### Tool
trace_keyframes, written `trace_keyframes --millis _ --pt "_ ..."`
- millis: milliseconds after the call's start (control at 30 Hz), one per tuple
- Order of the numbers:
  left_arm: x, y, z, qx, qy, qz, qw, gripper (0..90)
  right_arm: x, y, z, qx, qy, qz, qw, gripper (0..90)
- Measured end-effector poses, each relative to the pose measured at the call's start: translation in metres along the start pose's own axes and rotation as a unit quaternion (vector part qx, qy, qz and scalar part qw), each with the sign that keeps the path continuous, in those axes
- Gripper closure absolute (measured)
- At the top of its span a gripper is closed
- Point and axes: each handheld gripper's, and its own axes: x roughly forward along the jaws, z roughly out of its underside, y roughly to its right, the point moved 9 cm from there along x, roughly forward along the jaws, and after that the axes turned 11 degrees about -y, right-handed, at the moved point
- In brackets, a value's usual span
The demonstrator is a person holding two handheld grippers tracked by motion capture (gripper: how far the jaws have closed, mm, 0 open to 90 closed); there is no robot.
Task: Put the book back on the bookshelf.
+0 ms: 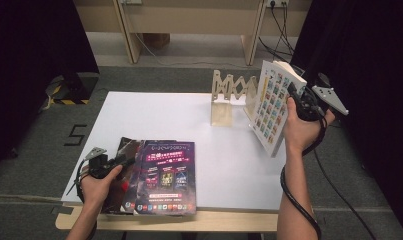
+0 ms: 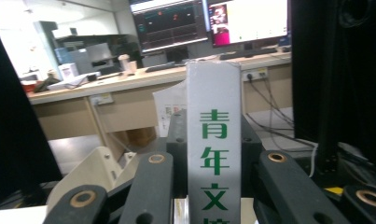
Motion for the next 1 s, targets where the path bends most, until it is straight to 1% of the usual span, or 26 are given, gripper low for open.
trace_keyframes --millis 33,167,233,400,500,633,667,700,900,1000 --pt "0.0 0.0 0.0 0.0 0.0 0.0 1.0 47.5 0.002 0.001 -0.001 0.0 0.001 0.006 1.0 74.7" --pt "0.001 0.001 0.001 0.002 -0.003 0.001 1.0 47.5 0.007 0.004 -0.003 0.004 0.003 0.014 0.9999 74.6" --pt "0.002 0.002 0.001 0.002 -0.003 0.001 1.0 47.5 0.01 0.002 -0.005 0.005 0.004 0.013 0.9999 74.6" --pt "0.001 0.002 0.001 0.003 -0.002 0.002 1.0 47.5 0.02 -0.006 -0.007 -0.002 0.003 0.015 0.9999 74.7" --pt "0.0 0.001 0.0 0.002 -0.001 0.002 1.0 47.5 0.027 -0.008 -0.008 -0.007 0.005 0.016 0.9998 74.6" --pt "0.0 0.001 0.0 0.002 -0.001 0.002 1.0 47.5 0.036 -0.012 -0.009 -0.008 0.004 0.014 0.9999 74.6" --pt "0.001 0.001 0.0 0.002 -0.001 0.003 1.0 47.5 0.038 -0.013 -0.01 -0.012 0.006 0.015 0.9998 74.6" --pt "0.001 0.001 0.001 0.002 -0.002 0.002 1.0 47.5 0.04 -0.014 -0.01 -0.008 0.006 0.013 0.9999 74.6" --pt "0.001 0.001 0.001 0.002 -0.001 0.003 1.0 47.5 0.051 -0.016 -0.013 -0.009 0.014 0.011 0.9998 74.6" --pt "0.001 0.001 0.0 0.002 -0.001 0.003 1.0 47.5 0.056 -0.017 -0.014 -0.013 0.017 0.011 0.9997 74.6"
